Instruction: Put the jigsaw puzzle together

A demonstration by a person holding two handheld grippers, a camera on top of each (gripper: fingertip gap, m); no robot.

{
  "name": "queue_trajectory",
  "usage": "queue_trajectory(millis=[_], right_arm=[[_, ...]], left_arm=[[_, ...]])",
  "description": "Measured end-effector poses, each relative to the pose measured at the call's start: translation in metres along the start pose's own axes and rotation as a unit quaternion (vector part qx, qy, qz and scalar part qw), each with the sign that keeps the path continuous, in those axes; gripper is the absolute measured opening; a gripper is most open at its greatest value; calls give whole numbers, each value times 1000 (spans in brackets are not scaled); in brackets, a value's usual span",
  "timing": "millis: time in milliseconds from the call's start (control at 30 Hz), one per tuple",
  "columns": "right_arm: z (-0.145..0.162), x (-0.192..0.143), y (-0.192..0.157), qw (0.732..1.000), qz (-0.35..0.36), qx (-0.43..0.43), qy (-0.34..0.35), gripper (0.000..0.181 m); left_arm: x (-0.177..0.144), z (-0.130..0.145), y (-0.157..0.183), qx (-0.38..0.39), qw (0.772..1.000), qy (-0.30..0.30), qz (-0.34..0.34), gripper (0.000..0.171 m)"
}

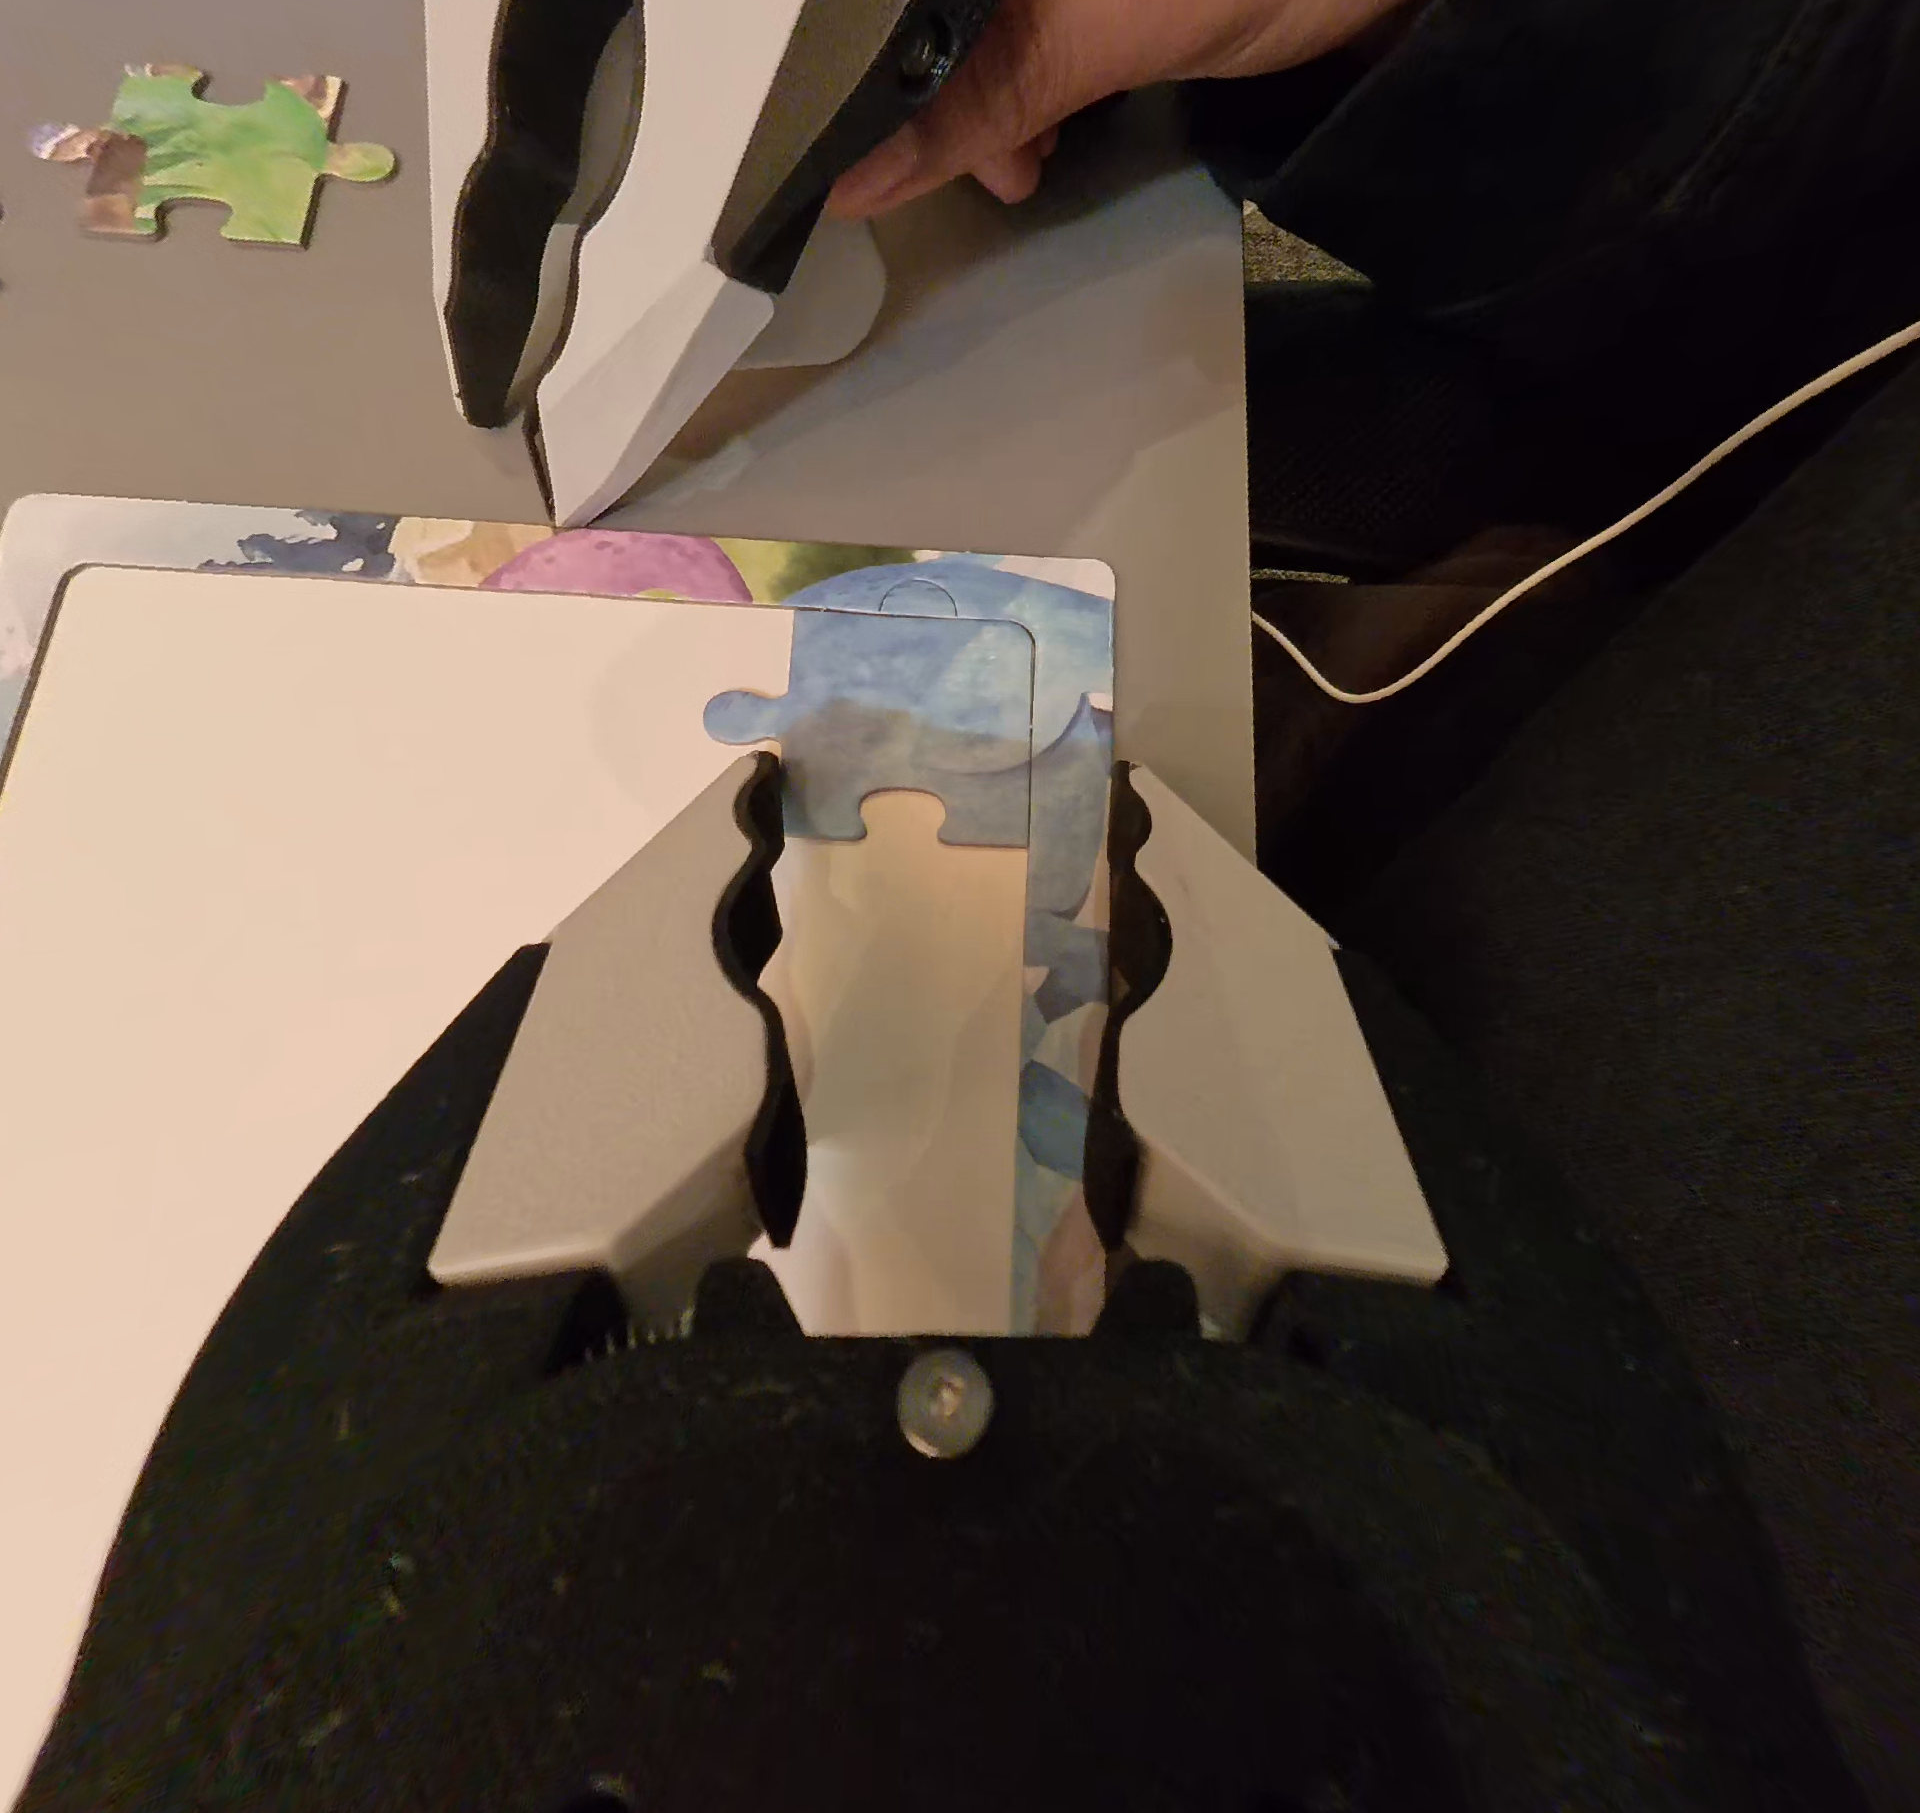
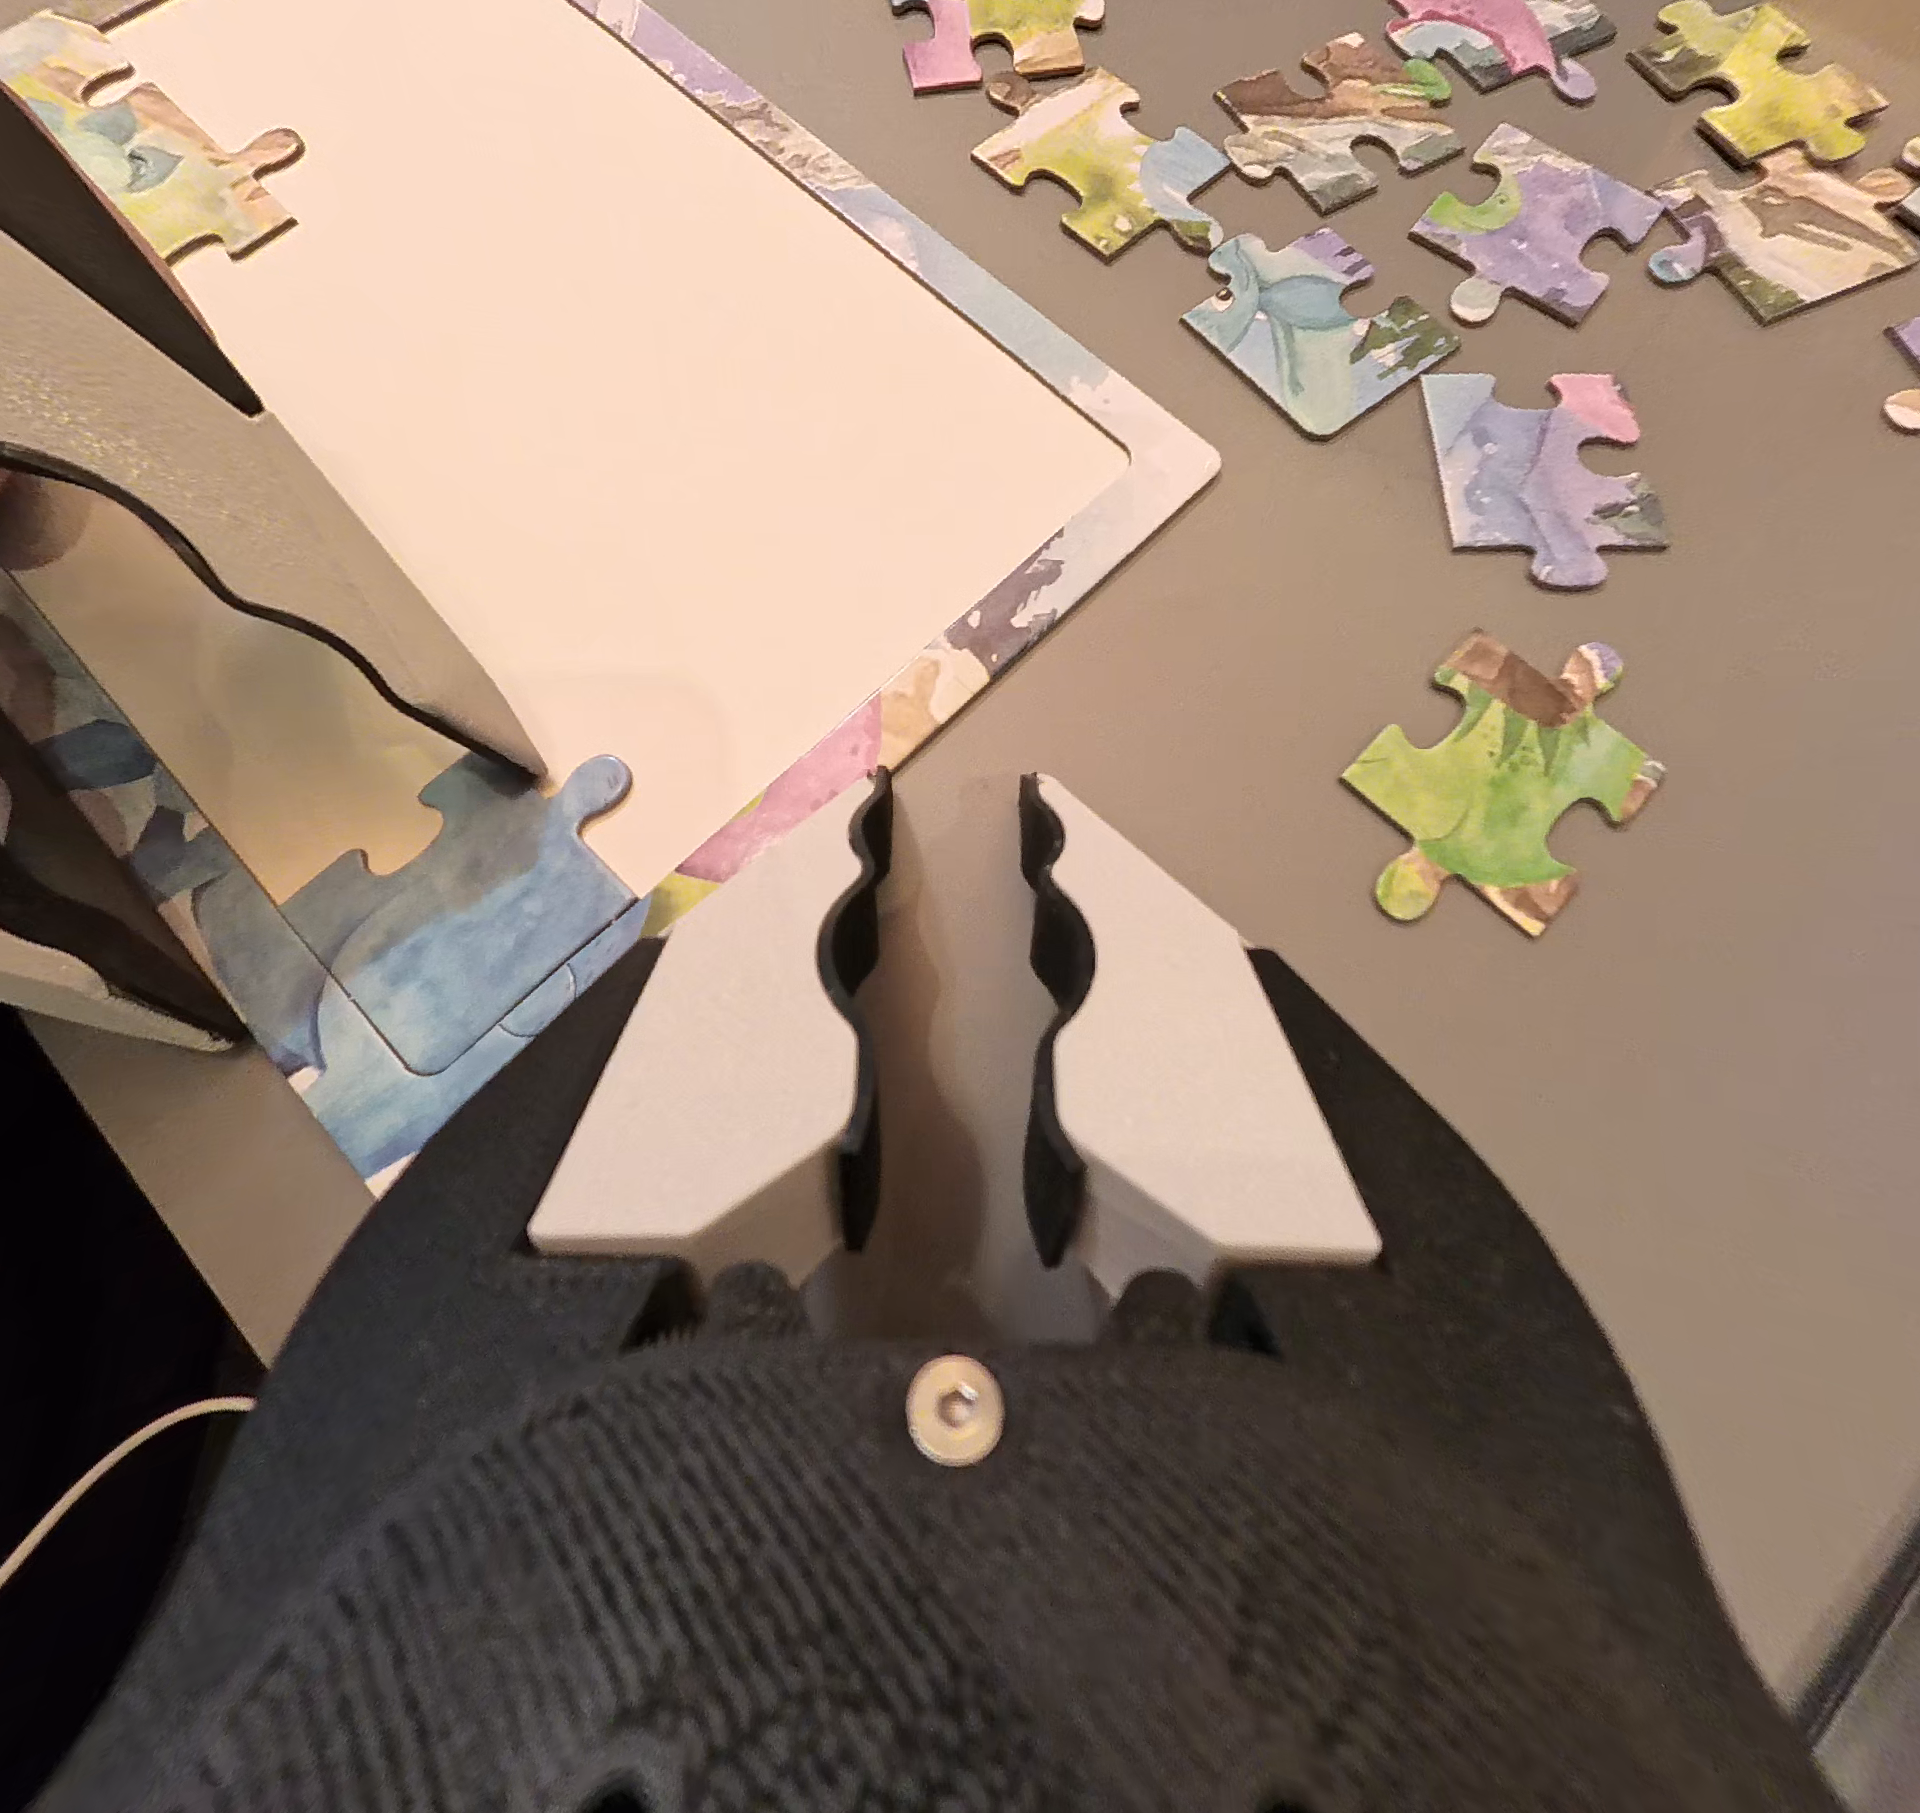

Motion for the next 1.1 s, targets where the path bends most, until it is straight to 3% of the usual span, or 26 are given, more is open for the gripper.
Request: queue_trajectory(millis=[400,600,1100], right_arm=[[0,0,-3,1000,-14,-4,-1,14],[0,1,-6,999,-32,-8,-2,0],[0,2,-7,999,-32,-8,-2,0]], left_arm=[[2,-2,-2,9,1000,1,15,62],[2,-3,-2,12,1000,1,17,62],[1,-1,-9,23,1000,-2,18,63]])
Point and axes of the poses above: each gripper's, where its closed fingertips meet, x out along the fingers, z out of its underside, y = z × x across the jaws, the point moved 8 cm from there along -x, back along the fingers, and after that the axes turned 3 degrees about -z, right-handed, at the moved point
